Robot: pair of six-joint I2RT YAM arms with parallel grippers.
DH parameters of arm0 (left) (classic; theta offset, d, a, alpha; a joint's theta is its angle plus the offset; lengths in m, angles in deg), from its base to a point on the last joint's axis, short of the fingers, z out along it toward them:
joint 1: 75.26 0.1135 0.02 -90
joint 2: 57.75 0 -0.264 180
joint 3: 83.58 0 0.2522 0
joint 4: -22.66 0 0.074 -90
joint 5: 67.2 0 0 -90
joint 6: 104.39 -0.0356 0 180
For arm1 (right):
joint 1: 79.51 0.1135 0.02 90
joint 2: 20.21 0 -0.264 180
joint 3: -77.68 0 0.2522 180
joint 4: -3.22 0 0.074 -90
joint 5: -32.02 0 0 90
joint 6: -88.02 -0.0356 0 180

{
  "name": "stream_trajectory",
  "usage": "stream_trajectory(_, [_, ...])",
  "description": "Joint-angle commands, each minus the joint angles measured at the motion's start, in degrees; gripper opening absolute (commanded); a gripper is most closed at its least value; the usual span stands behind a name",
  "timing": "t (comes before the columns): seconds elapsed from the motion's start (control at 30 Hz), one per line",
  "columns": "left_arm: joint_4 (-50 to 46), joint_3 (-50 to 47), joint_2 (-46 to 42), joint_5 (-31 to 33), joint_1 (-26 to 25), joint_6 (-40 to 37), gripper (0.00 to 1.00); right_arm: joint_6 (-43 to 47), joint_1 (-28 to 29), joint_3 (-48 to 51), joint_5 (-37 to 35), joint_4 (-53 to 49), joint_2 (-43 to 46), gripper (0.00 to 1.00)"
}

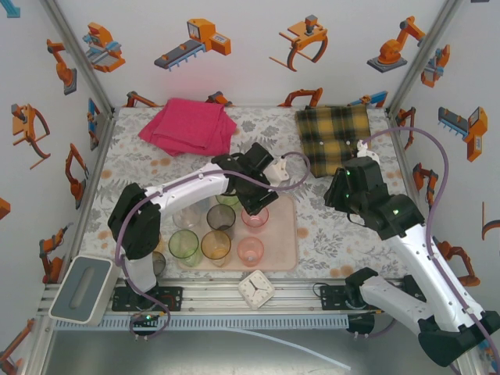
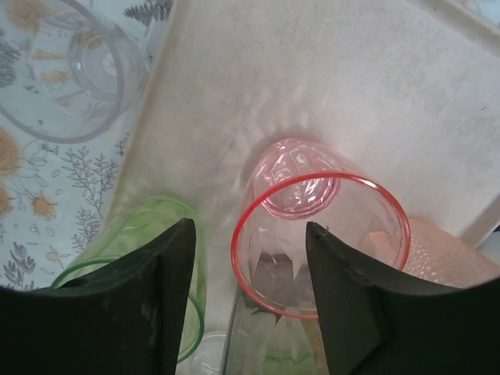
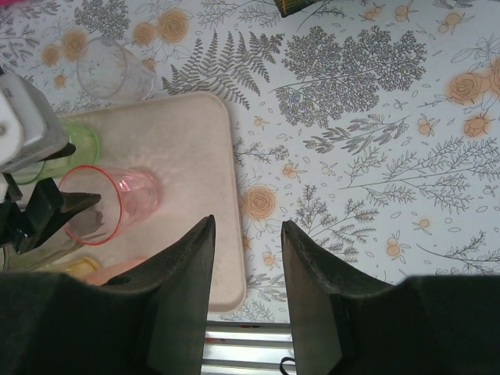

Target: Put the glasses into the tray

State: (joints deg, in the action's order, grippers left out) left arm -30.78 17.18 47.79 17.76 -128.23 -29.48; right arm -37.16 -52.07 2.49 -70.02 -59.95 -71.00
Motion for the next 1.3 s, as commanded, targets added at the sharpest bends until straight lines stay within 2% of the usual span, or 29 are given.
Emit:
stream_trajectory(0.0, [-2.33, 5.62, -0.5, 0.44, -0.23, -0.64, 0.6, -0.85, -0.37, 0.32, -0.1, 0.54, 0.8, 0.4])
stream_trajectory(0.2, [-6.32, 13.66, -2.77, 1.28, -0.1, -1.7, 0.64, -0.75, -0.37, 0.09, -0.18, 0.42, 1.12, 0.4])
stream_trajectory(0.37, [-11.2, 17.27, -8.82, -0.29, 4.66, -0.39, 0.66, -0.3, -0.34, -0.21, -0.52, 0.45, 0.71, 0.4])
stream_trajectory(0.6, [-16.9, 12.2, -22.29, -1.75, 19.28, 0.24, 0.68, 0.74, -0.3, -1.25, -0.71, 0.62, -0.65, 0.4])
stream_trajectory(0.93, [-20.69, -9.16, -40.92, -2.43, 42.82, -3.58, 0.7, 2.21, -0.36, -1.61, 1.08, 2.48, -3.87, 0.4])
stream_trajectory(1.07, [-20.63, -17.63, -45.56, -6.21, 52.79, -7.1, 0.7, 2.65, -0.34, -1.29, 1.79, 3.49, -4.43, 0.4])
stream_trajectory(1.13, [-22.3, -20.24, -46.77, -10.12, 57.57, -10.27, 0.71, 2.8, -0.35, -0.96, 1.84, 3.98, -4.3, 0.4])
stream_trajectory(1.2, [-23.84, -22.54, -47.91, -13.97, 61.51, -13.17, 0.7, 2.8, -0.41, -0.76, 1.84, 4.12, -4.19, 0.4])
stream_trajectory(1.27, [-23.78, -25.05, -48.93, -15.18, 64.22, -15.44, 0.7, 2.79, -0.37, -0.43, 1.92, 4.22, -3.98, 0.4])
